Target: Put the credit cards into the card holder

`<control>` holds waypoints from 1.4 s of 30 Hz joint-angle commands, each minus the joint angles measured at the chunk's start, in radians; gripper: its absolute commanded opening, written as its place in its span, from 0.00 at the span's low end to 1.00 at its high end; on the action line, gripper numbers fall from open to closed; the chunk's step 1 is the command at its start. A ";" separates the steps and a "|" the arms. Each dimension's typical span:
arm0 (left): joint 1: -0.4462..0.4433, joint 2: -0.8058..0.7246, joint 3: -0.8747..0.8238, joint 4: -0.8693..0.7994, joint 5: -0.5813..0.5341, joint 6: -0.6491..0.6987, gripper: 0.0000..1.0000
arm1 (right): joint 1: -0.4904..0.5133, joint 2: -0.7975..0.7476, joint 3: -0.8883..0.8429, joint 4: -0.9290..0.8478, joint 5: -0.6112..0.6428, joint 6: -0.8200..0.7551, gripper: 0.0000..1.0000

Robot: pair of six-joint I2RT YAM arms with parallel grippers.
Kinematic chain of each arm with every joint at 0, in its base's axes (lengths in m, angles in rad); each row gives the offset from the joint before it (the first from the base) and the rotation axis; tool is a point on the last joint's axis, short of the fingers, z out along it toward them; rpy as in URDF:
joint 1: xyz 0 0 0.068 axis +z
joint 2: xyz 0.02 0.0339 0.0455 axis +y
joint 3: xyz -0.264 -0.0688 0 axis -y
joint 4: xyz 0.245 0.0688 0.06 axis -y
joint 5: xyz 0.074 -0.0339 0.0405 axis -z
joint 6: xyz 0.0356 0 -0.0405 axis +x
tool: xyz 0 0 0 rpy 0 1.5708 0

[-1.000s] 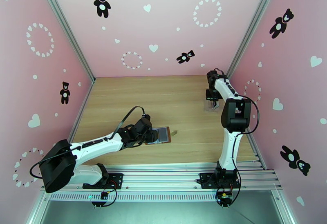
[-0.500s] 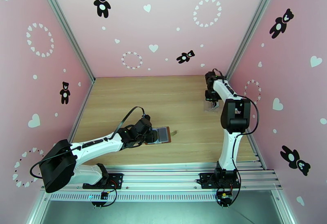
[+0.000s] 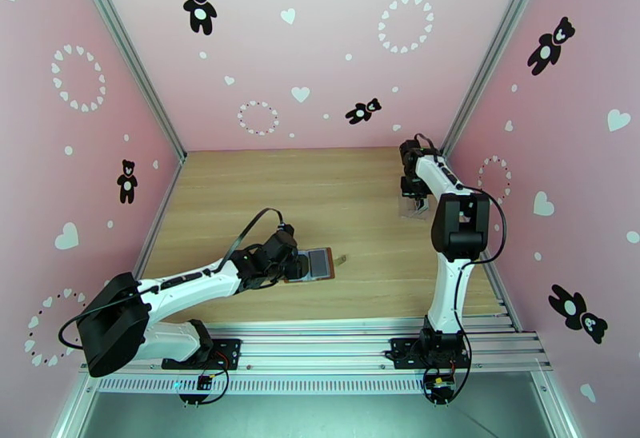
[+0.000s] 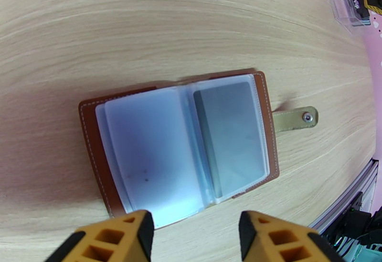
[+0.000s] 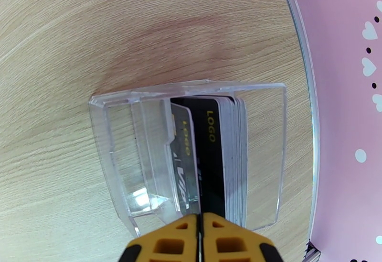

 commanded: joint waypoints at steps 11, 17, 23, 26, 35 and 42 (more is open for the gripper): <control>-0.002 0.010 -0.006 0.012 0.007 -0.001 0.53 | 0.008 -0.003 0.015 -0.027 -0.006 -0.015 0.14; -0.003 0.011 -0.007 0.011 0.007 0.000 0.53 | 0.011 0.003 0.022 -0.033 -0.001 -0.018 0.16; -0.002 0.011 -0.008 0.013 0.007 -0.002 0.53 | 0.013 0.006 0.024 -0.035 -0.001 -0.023 0.14; -0.001 0.008 -0.011 0.012 0.006 -0.002 0.53 | 0.016 0.008 0.030 -0.040 0.017 -0.024 0.12; -0.001 0.005 -0.012 0.013 0.006 -0.004 0.53 | 0.022 0.007 0.037 -0.051 0.033 -0.028 0.07; -0.002 0.005 -0.015 0.014 0.004 -0.004 0.53 | 0.024 0.010 0.034 -0.045 -0.010 -0.030 0.03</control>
